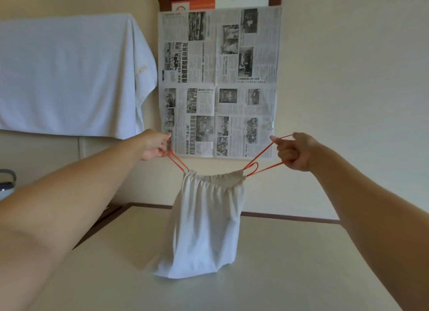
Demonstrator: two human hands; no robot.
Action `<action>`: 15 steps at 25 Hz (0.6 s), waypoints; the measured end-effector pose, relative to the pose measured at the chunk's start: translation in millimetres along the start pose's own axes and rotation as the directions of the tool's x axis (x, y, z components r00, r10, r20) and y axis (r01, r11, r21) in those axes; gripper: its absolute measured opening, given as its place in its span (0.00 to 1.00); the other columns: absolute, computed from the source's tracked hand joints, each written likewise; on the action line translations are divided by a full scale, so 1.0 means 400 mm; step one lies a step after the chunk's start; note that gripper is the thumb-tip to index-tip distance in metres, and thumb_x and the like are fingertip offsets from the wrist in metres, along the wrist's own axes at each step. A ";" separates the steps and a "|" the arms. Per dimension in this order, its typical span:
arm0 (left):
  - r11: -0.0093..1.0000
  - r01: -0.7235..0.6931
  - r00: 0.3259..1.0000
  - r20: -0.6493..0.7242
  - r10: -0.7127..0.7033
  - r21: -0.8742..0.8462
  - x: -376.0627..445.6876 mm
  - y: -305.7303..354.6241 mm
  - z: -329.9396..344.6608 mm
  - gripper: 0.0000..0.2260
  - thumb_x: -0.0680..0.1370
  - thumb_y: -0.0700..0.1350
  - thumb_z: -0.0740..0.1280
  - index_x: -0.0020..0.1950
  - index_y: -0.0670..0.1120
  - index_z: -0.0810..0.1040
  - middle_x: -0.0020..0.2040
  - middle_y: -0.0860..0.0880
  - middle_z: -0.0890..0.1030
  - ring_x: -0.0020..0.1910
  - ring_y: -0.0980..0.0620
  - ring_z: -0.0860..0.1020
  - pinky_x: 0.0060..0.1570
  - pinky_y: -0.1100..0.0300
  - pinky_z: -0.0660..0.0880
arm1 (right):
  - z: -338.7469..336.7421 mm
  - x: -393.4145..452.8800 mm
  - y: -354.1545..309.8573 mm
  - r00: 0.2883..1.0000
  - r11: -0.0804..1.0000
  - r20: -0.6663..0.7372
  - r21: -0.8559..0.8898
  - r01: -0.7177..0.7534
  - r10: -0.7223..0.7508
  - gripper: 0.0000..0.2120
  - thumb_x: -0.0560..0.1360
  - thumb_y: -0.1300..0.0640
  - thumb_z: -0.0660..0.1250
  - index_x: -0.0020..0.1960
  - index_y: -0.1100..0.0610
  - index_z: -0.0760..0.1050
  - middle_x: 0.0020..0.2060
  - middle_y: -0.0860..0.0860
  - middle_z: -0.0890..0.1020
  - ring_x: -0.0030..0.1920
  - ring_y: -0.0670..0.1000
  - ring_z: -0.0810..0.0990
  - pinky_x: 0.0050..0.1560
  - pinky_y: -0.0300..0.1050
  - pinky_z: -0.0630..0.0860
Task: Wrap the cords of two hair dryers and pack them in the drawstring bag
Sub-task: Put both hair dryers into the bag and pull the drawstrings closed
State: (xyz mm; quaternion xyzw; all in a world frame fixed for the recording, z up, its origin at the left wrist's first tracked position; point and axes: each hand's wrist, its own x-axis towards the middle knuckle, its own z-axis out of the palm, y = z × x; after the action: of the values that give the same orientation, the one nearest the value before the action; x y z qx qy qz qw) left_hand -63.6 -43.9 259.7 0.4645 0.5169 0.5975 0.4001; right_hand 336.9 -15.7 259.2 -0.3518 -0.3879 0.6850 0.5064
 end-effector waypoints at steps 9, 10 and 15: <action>0.957 0.034 0.931 -0.339 -0.134 -0.287 0.100 -0.243 -0.098 0.07 0.85 0.37 0.59 0.51 0.46 0.73 0.39 0.47 0.70 0.32 0.53 0.69 0.33 0.66 0.75 | -0.221 0.007 0.046 0.708 0.895 -0.661 0.122 0.428 -0.248 0.36 0.84 0.38 0.43 0.54 0.55 0.86 0.37 0.47 0.81 0.25 0.49 0.66 0.28 0.39 0.67; 0.986 0.027 0.946 -0.313 -0.079 -0.167 0.103 -0.258 -0.097 0.06 0.85 0.40 0.63 0.48 0.47 0.74 0.37 0.48 0.69 0.29 0.54 0.66 0.27 0.65 0.69 | -0.239 0.005 0.053 0.633 0.903 -0.676 -0.117 0.413 -0.377 0.33 0.85 0.39 0.43 0.59 0.52 0.85 0.41 0.48 0.83 0.28 0.51 0.71 0.31 0.41 0.70; 0.367 -0.335 0.942 0.308 0.131 0.868 0.076 -0.305 -0.088 0.26 0.75 0.60 0.73 0.27 0.49 0.66 0.25 0.52 0.62 0.26 0.52 0.59 0.32 0.56 0.57 | -0.351 0.007 0.089 0.520 -0.469 0.313 -0.861 -0.198 -0.795 0.28 0.83 0.36 0.46 0.52 0.44 0.84 0.44 0.50 0.86 0.50 0.57 0.82 0.40 0.47 0.74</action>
State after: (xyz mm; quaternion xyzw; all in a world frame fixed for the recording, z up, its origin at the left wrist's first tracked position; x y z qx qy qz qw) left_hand -105.5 -5.8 142.2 0.7286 0.6465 0.2228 0.0392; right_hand 444.1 4.8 163.9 -0.6099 -0.6534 -0.3239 0.3100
